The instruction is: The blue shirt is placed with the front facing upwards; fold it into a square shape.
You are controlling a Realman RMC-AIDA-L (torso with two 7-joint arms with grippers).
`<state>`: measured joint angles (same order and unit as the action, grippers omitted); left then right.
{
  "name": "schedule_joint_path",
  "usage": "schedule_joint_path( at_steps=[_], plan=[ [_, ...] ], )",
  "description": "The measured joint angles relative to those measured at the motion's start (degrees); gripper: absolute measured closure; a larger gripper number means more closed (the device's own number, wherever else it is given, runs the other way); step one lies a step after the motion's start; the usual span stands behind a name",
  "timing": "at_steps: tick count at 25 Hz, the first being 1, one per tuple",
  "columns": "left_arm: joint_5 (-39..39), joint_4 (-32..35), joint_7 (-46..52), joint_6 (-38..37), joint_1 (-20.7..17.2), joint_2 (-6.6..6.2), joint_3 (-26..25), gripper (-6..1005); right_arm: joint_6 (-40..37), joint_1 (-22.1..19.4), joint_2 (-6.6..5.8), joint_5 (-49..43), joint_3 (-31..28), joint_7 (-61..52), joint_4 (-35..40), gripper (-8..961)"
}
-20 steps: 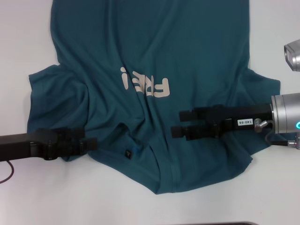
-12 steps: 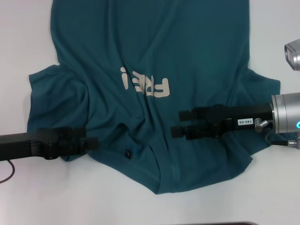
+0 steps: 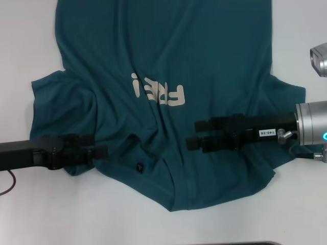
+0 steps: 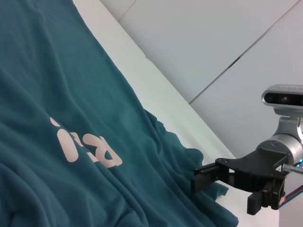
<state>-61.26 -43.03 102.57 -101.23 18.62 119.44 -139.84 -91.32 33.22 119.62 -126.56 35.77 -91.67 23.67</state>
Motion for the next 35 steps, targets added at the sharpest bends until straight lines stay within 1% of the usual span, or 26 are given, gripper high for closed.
schedule_joint_path(
  at_steps=[4, 6, 10, 12, 14, 16, 18, 26, 35],
  plan=[
    [0.03, 0.14, 0.78, 0.03, 0.03, -0.01, -0.10, 138, 0.00, 0.00, 0.00, 0.00, 0.22, 0.00, -0.03, 34],
    [0.01, 0.09, 3.39, 0.37, 0.23, -0.17, -1.13, 138, 0.00, 0.00, 0.00, 0.00, 0.07, 0.00, -0.03, 34],
    [-0.01, -0.05, 11.57, 0.48, 1.30, -0.86, -6.61, 139, 0.00, 0.00, 0.00, 0.00, -0.10, -0.06, -0.03, 35],
    [0.03, -0.06, 17.65, 0.64, 1.92, -1.58, -9.68, 139, 0.00, 0.00, 0.00, -0.01, -0.10, -0.08, -0.03, 36],
    [0.20, 0.17, 23.43, 1.87, 2.21, -2.28, -11.34, 138, 0.01, 0.00, 0.00, -0.01, -0.10, -0.08, -0.03, 36],
    [0.30, 0.32, 28.50, 4.23, 2.12, -2.71, -12.21, 138, 0.01, 0.00, 0.00, -0.01, -0.10, -0.08, -0.02, 37],
    [0.31, 0.36, 30.65, 6.13, 1.89, -2.79, -12.71, 138, 0.01, 0.00, 0.00, -0.01, -0.10, -0.09, -0.03, 37],
    [3.35, 0.43, 33.69, 14.13, 1.70, -2.90, -13.11, 139, -0.02, 0.00, -0.05, 0.52, -0.08, -0.19, -0.03, 39],
    [3.92, 0.53, 34.85, 18.49, 1.59, -2.89, -12.75, 138, -0.08, 0.00, -0.09, 0.59, -0.08, -0.53, 0.06, 40]
  ],
)
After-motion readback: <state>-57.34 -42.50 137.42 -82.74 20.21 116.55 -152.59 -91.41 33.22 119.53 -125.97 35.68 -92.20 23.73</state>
